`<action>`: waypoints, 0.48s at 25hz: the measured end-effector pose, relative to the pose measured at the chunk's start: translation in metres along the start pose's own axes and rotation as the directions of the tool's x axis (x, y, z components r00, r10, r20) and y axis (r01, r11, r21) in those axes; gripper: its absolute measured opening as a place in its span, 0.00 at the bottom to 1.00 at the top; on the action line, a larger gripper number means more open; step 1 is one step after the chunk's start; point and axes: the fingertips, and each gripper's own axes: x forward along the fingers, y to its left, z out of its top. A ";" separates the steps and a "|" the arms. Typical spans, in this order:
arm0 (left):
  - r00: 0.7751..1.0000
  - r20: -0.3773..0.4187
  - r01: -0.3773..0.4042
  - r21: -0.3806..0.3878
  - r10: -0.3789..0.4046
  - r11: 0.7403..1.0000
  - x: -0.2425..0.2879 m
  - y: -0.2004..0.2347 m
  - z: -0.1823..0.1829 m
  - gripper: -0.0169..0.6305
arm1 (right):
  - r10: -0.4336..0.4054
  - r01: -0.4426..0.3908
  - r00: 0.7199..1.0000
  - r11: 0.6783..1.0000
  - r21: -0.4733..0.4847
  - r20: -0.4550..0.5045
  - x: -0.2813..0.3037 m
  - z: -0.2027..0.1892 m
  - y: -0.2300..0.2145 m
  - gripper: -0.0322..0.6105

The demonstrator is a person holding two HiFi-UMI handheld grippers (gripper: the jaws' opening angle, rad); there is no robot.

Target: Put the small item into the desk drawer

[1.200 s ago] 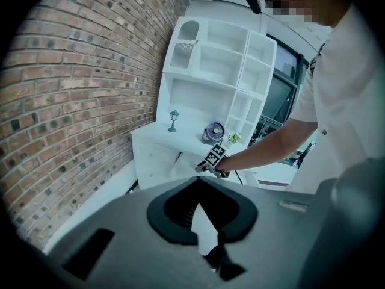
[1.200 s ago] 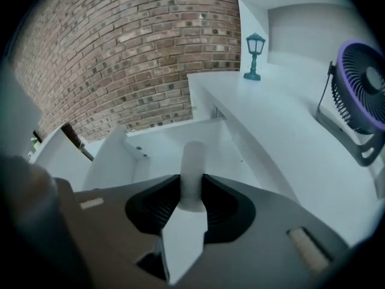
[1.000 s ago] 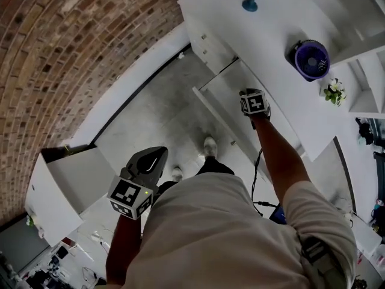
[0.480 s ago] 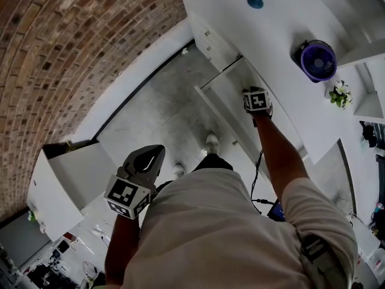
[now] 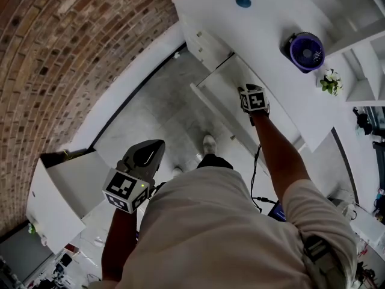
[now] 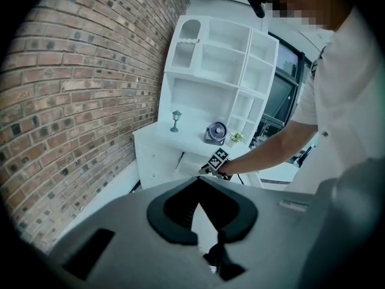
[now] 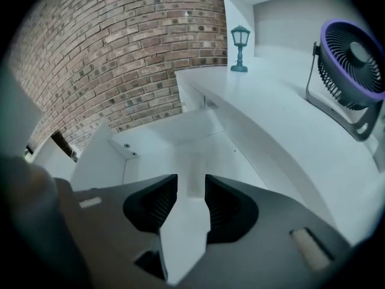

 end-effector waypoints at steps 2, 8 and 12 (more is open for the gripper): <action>1.000 0.011 0.022 0.012 -0.022 1.000 -0.004 -0.002 -0.001 0.04 | -0.010 0.010 1.000 1.000 -0.001 0.024 -0.013 0.003 0.004 0.28; 0.996 0.043 0.080 0.045 -0.082 0.996 -0.030 -0.009 -0.012 0.04 | -0.030 0.031 0.996 0.999 -0.009 0.081 -0.054 0.001 0.031 0.21; 0.991 0.066 0.110 0.046 -0.113 0.993 -0.056 -0.011 -0.029 0.04 | -0.019 0.022 0.991 1.000 -0.015 0.134 -0.088 -0.002 0.063 0.14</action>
